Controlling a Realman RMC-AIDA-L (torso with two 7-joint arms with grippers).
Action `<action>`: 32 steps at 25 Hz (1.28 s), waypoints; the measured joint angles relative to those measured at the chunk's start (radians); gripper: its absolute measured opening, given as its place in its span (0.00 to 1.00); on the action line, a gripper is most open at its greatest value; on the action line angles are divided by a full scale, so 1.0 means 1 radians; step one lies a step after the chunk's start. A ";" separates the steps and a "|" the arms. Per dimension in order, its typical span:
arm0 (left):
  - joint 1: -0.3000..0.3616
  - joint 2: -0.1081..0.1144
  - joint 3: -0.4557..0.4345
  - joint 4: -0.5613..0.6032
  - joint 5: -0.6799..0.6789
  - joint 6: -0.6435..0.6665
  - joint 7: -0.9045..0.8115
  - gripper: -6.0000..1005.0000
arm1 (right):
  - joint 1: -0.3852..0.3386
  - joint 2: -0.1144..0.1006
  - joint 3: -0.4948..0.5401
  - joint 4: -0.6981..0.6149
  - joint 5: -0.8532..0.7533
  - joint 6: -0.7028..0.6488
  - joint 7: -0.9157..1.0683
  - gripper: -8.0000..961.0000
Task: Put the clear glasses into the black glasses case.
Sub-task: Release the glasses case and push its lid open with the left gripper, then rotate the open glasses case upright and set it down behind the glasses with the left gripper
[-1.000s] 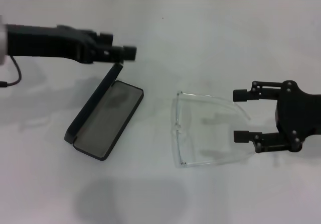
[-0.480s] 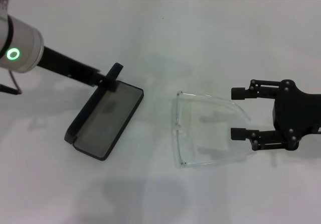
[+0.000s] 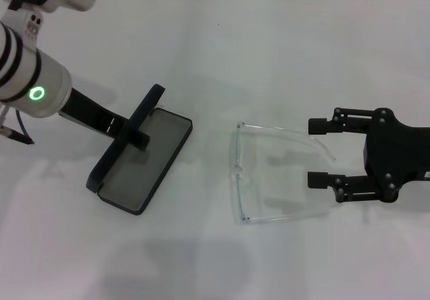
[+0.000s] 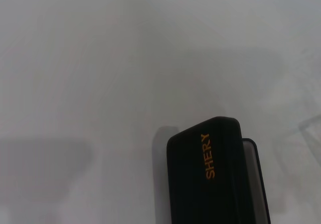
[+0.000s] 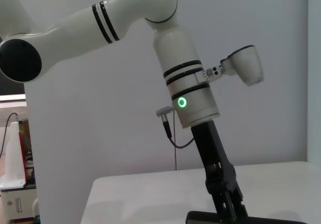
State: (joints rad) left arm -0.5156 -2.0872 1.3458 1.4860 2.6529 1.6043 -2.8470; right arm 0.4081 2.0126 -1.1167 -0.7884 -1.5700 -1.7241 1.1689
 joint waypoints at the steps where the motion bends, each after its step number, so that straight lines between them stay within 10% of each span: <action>1: -0.002 0.000 0.000 -0.005 0.001 -0.002 0.000 0.82 | -0.001 0.000 0.000 0.000 0.000 -0.001 0.000 0.78; 13: -0.007 -0.001 0.043 -0.026 0.011 -0.025 0.000 0.81 | -0.014 0.000 0.000 0.001 0.002 -0.004 0.000 0.78; 15: -0.007 -0.001 0.047 -0.025 0.012 -0.032 0.000 0.59 | -0.015 0.000 0.000 0.002 0.002 -0.005 0.000 0.78; 21: -0.005 0.000 0.049 -0.022 0.013 -0.046 0.011 0.39 | -0.016 0.000 0.000 0.002 0.002 -0.005 0.001 0.78; 32: -0.006 0.001 0.047 0.013 0.022 -0.094 0.112 0.33 | -0.017 0.000 0.003 0.002 0.002 -0.003 0.000 0.78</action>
State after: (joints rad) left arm -0.5212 -2.0862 1.3928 1.4989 2.6748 1.5100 -2.7346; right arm 0.3907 2.0126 -1.1136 -0.7868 -1.5677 -1.7267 1.1692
